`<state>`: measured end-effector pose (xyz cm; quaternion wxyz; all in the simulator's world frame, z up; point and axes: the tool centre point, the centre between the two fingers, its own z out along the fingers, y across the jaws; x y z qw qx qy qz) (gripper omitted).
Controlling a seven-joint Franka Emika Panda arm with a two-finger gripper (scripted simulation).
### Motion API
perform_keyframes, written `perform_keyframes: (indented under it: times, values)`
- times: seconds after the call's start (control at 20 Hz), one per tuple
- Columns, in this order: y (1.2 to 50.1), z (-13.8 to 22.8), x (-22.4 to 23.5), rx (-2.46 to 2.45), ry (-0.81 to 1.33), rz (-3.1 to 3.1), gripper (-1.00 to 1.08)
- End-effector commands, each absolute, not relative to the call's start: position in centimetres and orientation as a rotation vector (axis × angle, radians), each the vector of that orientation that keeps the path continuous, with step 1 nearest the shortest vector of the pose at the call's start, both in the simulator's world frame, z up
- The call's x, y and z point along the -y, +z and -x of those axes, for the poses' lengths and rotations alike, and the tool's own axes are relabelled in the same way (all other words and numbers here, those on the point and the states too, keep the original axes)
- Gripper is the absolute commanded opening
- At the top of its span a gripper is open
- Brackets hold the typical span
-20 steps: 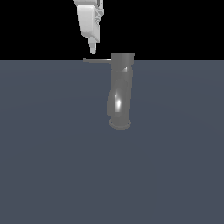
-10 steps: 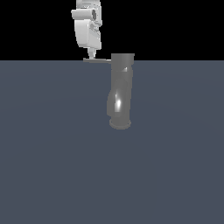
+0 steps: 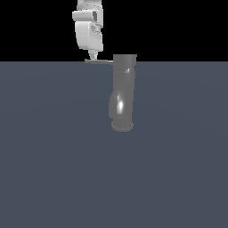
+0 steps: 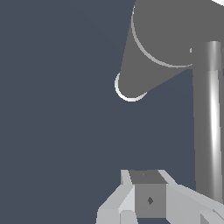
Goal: Turn on the faucet by rotating a designated handle.
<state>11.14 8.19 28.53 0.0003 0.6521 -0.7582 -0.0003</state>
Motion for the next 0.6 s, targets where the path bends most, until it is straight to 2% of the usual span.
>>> perform_keyframes:
  times: [0.0,0.55]
  values:
    - [28.6,-10.6,-8.3,2.381,-0.001,-2.049,-1.00]
    - [28.5,-7.8,-8.5,2.381,-0.001,-2.049,-1.00]
